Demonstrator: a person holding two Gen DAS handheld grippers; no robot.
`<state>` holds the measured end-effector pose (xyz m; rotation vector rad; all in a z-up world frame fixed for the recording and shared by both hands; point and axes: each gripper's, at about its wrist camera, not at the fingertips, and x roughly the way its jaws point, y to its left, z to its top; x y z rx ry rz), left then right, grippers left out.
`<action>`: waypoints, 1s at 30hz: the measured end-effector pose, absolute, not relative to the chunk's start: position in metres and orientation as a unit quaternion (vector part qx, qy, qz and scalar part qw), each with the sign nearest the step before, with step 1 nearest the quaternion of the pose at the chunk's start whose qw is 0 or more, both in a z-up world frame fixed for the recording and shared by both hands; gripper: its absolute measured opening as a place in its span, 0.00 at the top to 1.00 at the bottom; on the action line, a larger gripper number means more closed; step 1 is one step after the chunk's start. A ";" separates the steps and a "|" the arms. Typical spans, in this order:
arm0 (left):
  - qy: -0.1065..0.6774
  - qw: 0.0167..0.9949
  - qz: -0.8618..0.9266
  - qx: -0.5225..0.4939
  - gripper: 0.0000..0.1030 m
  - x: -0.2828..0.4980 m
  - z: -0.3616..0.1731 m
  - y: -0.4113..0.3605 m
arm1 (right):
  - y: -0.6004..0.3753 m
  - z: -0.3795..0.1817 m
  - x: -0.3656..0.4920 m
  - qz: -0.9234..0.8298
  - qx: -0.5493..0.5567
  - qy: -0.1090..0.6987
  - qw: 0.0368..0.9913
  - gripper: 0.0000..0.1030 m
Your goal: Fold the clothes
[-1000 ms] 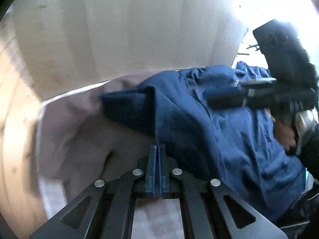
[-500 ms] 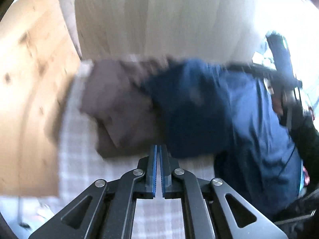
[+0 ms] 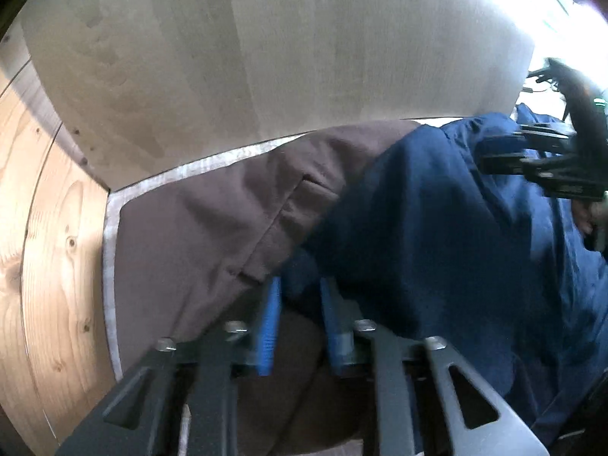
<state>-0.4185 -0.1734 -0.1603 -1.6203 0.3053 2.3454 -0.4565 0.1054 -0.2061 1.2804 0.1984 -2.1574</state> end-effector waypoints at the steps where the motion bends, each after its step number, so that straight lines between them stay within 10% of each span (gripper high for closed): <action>1: 0.105 0.134 0.812 -0.558 0.96 -0.419 -0.159 -0.174 | 0.103 -0.207 -0.457 -0.820 0.481 0.087 0.299 0.70; 20: 0.095 0.146 0.860 -0.480 0.97 -0.404 -0.075 -0.176 | 0.088 -0.109 -0.409 -0.813 0.402 0.023 0.420 0.57; 30: 0.020 0.057 0.860 -0.507 0.94 -0.347 -0.095 -0.230 | -0.004 -0.096 -0.426 -0.748 0.401 0.162 0.504 0.53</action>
